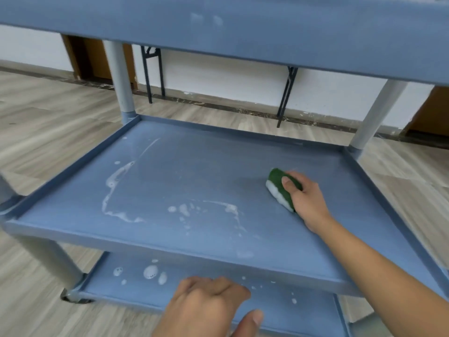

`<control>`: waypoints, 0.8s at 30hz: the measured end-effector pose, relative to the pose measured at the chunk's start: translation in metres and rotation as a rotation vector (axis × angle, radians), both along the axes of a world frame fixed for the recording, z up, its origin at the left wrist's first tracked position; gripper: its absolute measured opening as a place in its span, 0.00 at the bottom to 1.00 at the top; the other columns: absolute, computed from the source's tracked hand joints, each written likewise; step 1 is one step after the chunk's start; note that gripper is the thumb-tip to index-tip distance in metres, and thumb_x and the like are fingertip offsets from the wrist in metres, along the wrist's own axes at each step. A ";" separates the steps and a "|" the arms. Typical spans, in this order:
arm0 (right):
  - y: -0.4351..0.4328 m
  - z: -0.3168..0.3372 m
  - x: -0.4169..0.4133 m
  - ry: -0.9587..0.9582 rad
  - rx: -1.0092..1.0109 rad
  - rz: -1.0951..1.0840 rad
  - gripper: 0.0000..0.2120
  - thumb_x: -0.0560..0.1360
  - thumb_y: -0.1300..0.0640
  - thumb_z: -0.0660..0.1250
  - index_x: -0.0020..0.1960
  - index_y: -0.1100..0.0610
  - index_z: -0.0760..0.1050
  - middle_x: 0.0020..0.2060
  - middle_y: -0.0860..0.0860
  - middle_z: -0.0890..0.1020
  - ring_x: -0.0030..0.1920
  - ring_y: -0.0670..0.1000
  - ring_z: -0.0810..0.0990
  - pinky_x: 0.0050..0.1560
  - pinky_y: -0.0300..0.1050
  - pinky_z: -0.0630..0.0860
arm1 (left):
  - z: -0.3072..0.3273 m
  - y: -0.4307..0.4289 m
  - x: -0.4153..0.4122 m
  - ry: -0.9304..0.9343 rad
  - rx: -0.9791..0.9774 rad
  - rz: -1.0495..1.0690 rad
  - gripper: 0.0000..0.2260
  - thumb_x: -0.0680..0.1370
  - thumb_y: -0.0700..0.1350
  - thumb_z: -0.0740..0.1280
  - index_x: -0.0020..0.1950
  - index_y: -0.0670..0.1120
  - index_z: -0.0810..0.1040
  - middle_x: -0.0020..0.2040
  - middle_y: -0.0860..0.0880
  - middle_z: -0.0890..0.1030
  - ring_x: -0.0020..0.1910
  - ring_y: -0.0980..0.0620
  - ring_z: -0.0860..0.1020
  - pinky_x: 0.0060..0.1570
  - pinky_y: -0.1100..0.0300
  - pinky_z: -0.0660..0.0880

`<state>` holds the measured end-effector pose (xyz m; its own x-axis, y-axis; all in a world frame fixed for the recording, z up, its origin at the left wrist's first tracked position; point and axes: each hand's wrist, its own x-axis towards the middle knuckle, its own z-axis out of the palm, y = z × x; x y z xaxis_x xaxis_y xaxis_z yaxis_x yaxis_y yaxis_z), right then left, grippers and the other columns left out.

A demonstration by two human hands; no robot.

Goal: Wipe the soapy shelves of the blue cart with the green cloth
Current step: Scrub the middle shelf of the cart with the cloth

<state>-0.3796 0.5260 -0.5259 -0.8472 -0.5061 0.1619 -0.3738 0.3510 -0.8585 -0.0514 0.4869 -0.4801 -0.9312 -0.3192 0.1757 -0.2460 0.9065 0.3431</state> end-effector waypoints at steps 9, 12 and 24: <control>0.001 0.002 0.121 -0.056 -0.041 0.090 0.11 0.80 0.52 0.66 0.61 0.49 0.80 0.53 0.47 0.85 0.55 0.50 0.82 0.61 0.48 0.76 | -0.017 -0.060 0.077 0.145 0.039 0.399 0.25 0.80 0.65 0.60 0.68 0.51 0.78 0.66 0.53 0.80 0.64 0.50 0.79 0.63 0.53 0.75; -0.001 0.003 0.154 -0.039 -0.011 0.009 0.12 0.80 0.50 0.65 0.62 0.49 0.79 0.53 0.49 0.84 0.55 0.53 0.81 0.61 0.51 0.76 | -0.015 -0.112 0.085 0.111 -0.008 0.464 0.30 0.80 0.66 0.58 0.74 0.49 0.72 0.73 0.49 0.74 0.72 0.47 0.71 0.70 0.51 0.68; -0.109 0.006 0.272 0.026 0.025 -0.299 0.16 0.82 0.56 0.61 0.68 0.60 0.70 0.63 0.60 0.77 0.64 0.60 0.74 0.65 0.49 0.67 | -0.077 -0.239 0.110 0.033 -0.130 0.391 0.49 0.72 0.79 0.38 0.83 0.47 0.46 0.83 0.47 0.46 0.82 0.47 0.43 0.79 0.49 0.39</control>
